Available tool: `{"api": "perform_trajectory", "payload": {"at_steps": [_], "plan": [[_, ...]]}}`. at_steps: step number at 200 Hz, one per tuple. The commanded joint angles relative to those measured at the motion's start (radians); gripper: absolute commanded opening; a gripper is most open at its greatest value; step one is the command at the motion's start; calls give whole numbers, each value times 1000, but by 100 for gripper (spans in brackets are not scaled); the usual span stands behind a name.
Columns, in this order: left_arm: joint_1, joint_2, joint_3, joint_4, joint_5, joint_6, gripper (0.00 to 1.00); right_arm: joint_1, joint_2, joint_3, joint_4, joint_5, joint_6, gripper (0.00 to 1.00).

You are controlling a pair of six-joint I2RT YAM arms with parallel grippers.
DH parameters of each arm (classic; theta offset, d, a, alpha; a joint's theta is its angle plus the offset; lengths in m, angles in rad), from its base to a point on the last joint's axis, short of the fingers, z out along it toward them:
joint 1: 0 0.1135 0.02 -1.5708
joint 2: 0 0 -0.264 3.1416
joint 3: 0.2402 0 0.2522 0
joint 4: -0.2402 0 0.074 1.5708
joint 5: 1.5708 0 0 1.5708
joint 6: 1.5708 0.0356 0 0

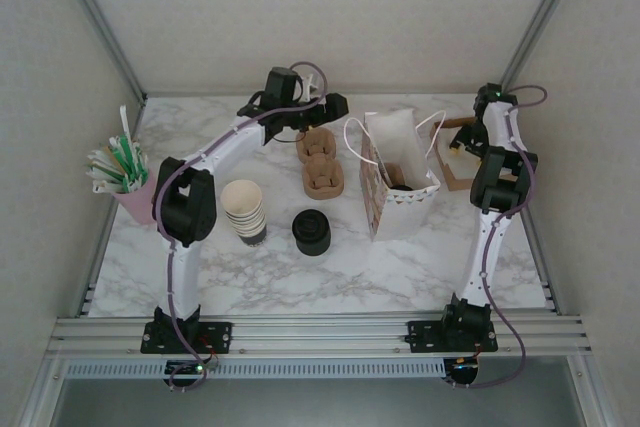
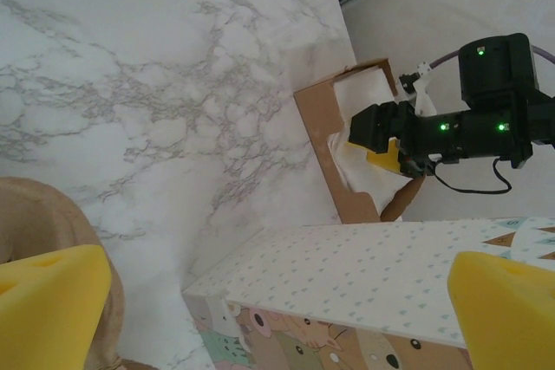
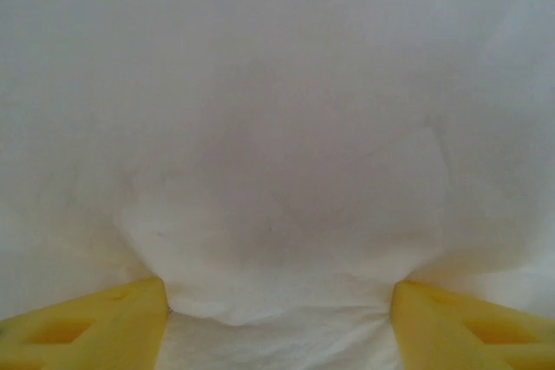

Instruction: Pack the takeout coffee

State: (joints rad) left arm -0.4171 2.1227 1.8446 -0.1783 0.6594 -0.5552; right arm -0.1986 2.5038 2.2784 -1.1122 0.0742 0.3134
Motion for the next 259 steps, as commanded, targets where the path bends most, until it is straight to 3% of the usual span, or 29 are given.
{"api": "perform_trajectory", "payload": {"at_steps": [1, 128, 259], "plan": [[-12, 15, 47, -6, 6, -8, 100, -2, 26, -8, -44, -21, -18, 68], [-28, 15, 47, -13, -4, -3, 100, -3, -93, -16, -18, -16, -45, 38], [-31, 8, 51, -24, -10, 3, 100, -3, -161, -53, -8, -6, -45, 25]]}}
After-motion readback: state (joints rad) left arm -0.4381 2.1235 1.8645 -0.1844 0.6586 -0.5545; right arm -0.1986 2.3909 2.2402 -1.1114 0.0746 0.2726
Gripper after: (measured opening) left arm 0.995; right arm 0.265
